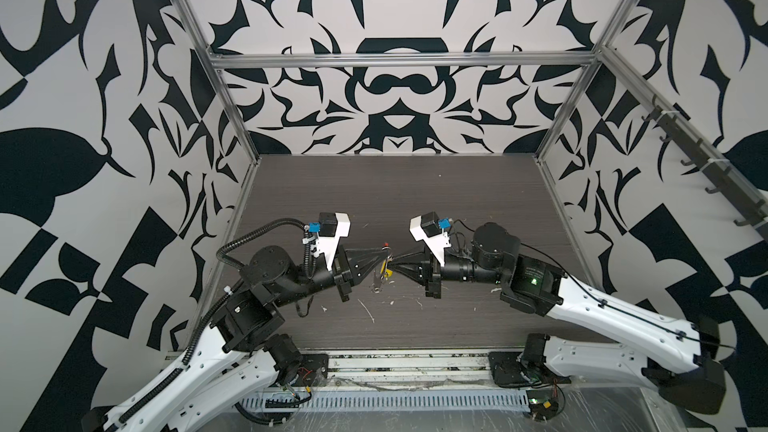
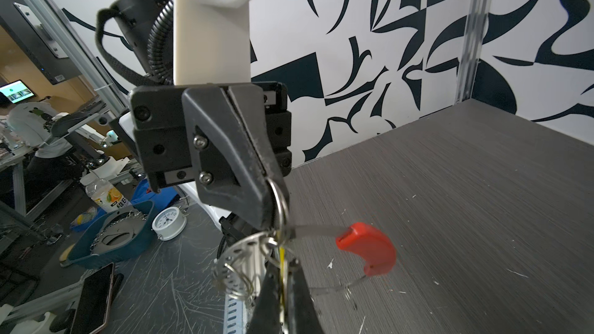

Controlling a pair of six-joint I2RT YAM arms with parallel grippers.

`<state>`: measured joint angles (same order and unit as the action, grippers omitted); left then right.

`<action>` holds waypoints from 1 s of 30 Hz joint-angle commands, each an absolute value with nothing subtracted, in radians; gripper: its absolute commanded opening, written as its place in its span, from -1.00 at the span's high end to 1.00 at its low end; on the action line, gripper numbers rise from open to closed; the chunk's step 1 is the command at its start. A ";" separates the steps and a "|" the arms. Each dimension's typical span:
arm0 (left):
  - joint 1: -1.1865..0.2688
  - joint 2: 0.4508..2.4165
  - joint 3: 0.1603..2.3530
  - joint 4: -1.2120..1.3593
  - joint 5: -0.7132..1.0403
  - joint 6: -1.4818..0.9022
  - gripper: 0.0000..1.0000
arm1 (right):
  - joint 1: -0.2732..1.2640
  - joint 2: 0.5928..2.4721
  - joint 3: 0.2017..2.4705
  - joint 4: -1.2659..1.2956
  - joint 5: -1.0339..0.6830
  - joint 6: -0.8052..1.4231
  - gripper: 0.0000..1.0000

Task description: Remove the keys from the keyring

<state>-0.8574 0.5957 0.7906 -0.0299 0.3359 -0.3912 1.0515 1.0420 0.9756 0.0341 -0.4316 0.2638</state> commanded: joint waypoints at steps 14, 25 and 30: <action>-0.856 0.585 0.819 -0.012 0.419 -0.345 1.00 | 1.064 0.955 1.047 -0.144 -0.493 0.210 0.27; -0.856 0.594 0.813 0.018 0.436 -0.369 1.00 | 1.065 0.946 1.127 -0.081 -0.376 0.184 0.00; -0.856 0.590 0.808 0.028 0.444 -0.376 1.00 | 1.063 0.983 1.108 -0.010 -0.406 0.213 -0.09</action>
